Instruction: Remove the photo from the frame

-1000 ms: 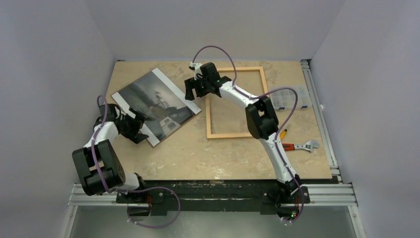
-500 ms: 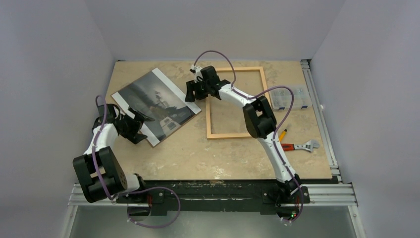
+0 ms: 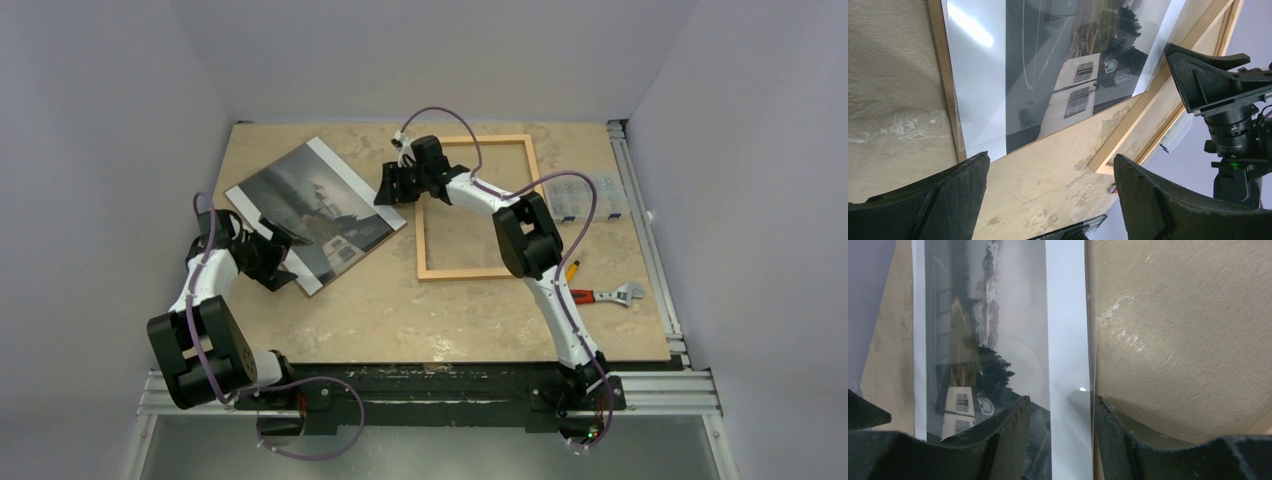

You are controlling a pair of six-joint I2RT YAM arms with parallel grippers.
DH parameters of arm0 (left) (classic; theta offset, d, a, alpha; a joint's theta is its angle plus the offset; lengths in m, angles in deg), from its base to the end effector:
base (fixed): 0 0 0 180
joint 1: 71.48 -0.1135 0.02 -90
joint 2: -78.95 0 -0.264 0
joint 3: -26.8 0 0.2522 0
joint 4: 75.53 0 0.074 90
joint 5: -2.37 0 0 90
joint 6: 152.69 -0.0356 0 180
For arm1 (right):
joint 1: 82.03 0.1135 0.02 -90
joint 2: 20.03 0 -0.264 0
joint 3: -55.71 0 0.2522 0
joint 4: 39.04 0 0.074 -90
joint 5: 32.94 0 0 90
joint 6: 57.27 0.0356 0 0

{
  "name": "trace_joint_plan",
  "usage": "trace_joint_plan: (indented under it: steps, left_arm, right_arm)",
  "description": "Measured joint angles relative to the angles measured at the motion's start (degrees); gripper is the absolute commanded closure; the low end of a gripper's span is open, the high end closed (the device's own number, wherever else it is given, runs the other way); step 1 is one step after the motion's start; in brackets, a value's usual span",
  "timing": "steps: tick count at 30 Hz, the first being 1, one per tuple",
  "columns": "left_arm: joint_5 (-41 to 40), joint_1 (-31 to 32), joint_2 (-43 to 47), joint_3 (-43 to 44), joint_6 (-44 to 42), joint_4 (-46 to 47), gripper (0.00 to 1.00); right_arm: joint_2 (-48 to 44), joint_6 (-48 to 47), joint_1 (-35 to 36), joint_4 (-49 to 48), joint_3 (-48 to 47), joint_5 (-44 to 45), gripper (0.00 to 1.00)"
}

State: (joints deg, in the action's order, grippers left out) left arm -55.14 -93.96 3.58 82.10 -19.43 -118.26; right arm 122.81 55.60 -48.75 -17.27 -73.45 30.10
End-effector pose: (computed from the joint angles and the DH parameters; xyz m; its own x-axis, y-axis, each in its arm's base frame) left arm 0.2270 0.0732 0.1899 -0.5330 -0.8461 -0.0055 -0.6329 0.4029 -0.6612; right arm 0.4606 0.3216 0.1520 -0.7568 -0.0824 -0.6484 -0.5467 0.6235 0.5589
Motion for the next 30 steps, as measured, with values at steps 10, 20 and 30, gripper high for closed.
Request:
trace_joint_plan:
  steps: [10,20,30]
  left_arm:
    - [-0.2,0.0,0.0,0.2,0.0,0.1,0.09]
    - [-0.2,0.0,-0.1,0.3,0.0,0.2,0.09]
    - [-0.2,2.9,-3.8,3.5,1.0,1.4,0.08]
  right_arm:
    - [-2.9,3.0,0.0,-3.2,2.8,-3.0,0.54]
    - [-5.3,5.1,0.1,-6.3,6.7,-5.7,0.55]
    - [-5.3,8.1,0.1,-8.5,10.1,-7.6,0.55]
